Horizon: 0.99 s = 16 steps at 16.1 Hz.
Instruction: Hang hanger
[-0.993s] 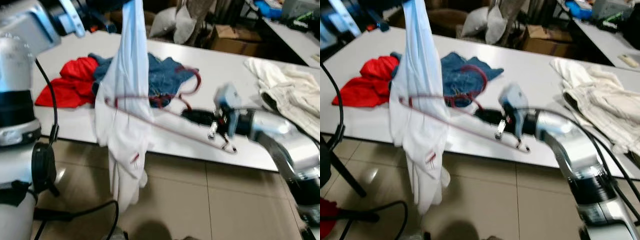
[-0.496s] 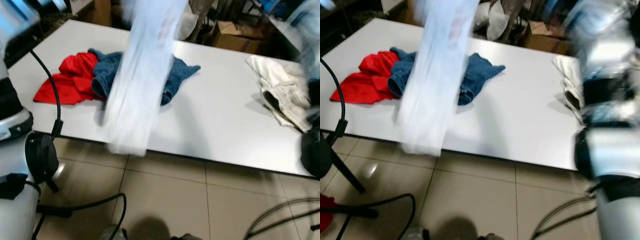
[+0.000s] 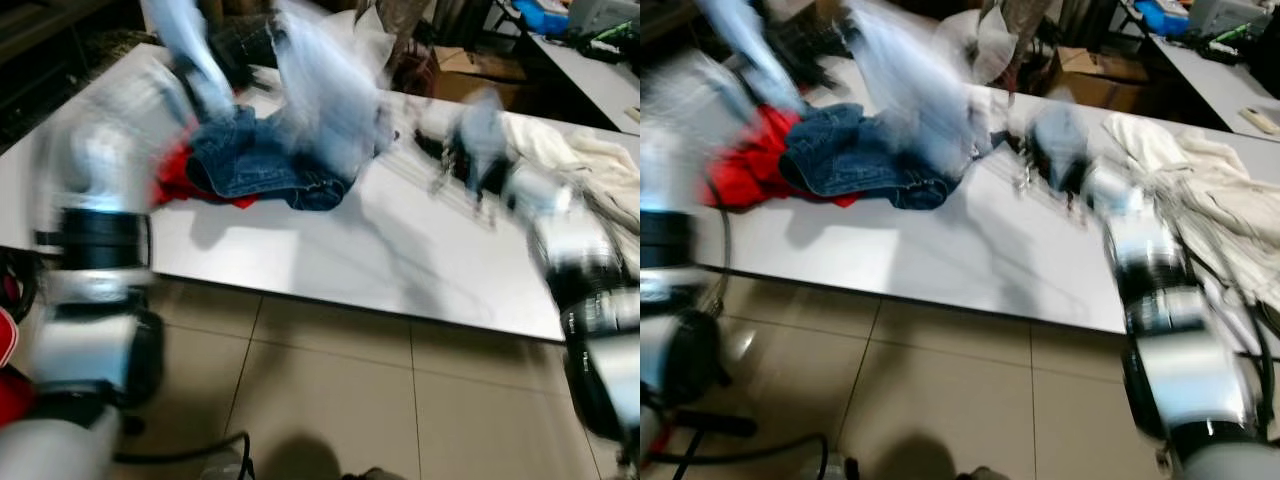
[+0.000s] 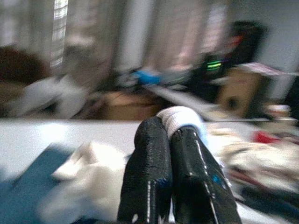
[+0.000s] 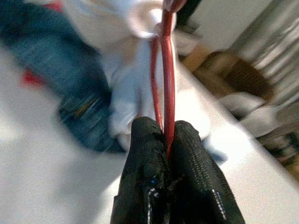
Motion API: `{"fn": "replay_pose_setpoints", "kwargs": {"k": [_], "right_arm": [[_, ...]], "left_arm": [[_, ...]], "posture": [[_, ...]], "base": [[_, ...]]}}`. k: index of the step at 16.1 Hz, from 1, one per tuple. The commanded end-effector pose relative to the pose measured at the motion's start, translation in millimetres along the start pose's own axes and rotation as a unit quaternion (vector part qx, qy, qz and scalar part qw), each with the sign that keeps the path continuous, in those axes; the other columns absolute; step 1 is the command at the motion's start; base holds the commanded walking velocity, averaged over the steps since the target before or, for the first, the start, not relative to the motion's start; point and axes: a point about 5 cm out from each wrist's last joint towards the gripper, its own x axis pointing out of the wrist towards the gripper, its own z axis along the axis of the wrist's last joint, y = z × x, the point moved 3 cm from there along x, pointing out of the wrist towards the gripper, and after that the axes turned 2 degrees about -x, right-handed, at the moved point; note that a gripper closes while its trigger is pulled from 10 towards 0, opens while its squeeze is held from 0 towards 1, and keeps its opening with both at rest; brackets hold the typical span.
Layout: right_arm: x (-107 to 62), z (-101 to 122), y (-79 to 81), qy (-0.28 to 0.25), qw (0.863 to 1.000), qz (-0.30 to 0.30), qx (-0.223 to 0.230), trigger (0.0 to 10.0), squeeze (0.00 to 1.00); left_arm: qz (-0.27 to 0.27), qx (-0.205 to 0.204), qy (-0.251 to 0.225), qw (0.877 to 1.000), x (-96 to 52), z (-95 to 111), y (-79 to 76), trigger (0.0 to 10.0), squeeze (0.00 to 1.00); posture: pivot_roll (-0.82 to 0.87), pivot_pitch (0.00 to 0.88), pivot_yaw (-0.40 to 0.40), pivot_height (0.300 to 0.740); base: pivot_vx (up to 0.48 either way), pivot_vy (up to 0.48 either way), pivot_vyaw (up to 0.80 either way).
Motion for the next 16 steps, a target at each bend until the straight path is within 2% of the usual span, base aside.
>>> {"fn": "replay_pose_setpoints", "kwargs": {"k": [1,2,3,4,7,10,12,13,15,16], "right_arm": [[-9.9,-7.7,10.1,-0.003,1.0,0.025,0.005,10.0,0.0],[-20.6,-15.7,19.1,0.001,0.999,0.043,0.012,10.0,0.0],[-25.5,-18.0,20.9,0.003,0.999,0.048,0.013,10.0,0.0],[-35.7,-19.4,21.2,0.006,0.998,0.054,0.01,10.0,0.0],[-68.2,-15.1,30.1,0.014,0.995,0.099,0.014,10.0,0.0],[-80.6,-12.3,33.4,0.027,0.993,0.116,0.012,10.0,0.0],[-95.7,-5.5,32.2,0.043,0.99,0.131,0.008,10.0,0.0],[-98.7,-3.1,32.0,0.045,0.99,0.134,0.011,10.0,0.0],[-113.9,11.0,31.7,0.037,0.987,0.154,0.028,10.0,0.0],[-121.9,19.4,31.8,0.026,0.986,0.16,0.042,10.0,0.0]], "left_arm": [[0.064,0.032,0.021,0.997,10.1,-26.7,10.9,10.0,0.0],[0.104,0.048,0.026,0.993,17.1,-39.8,17.0,10.0,0.0],[0.119,0.052,0.022,0.991,19.2,-41.7,20.0,10.0,0.0],[0.148,0.032,0.008,0.988,21.9,-39.5,27.9,10.0,0.0],[0.24,0.023,-0.059,0.969,20.8,-3.5,55.0,10.0,0.0],[0.276,0.036,-0.103,0.955,18.5,23.4,62.4,10.0,0.0],[0.287,0.049,-0.142,0.946,18.2,49.5,61.5,10.0,0.0],[0.283,0.055,-0.14,0.947,19.4,49.5,60.2,10.0,0.0],[0.257,0.111,-0.078,0.957,25.6,21.7,55.7,10.0,0.0],[0.248,0.143,-0.035,0.957,25.5,1.0,56.5,10.0,0.0]], "posture": [[0.01,0.024,-0.075,0.74],[0.0,0.022,-0.062,0.74],[-0.01,0.021,-0.057,0.74],[-0.02,0.018,-0.048,0.74],[-0.03,0.01,-0.036,0.74],[-0.03,0.005,-0.028,0.74],[-0.03,0.0,-0.021,0.74],[-0.03,0.0,-0.018,0.74],[-0.03,0.0,-0.015,0.74],[-0.03,0.0,-0.013,0.74]], "base": [[0.0,0.0,0.0],[0.0,0.0,0.0],[0.0,0.0,0.0],[0.0,0.0,0.0],[0.0,0.0,0.0],[0.0,0.0,0.0],[0.0,0.0,0.0],[0.0,0.0,0.0],[0.0,0.0,0.0],[0.0,0.0,0.0]]}}
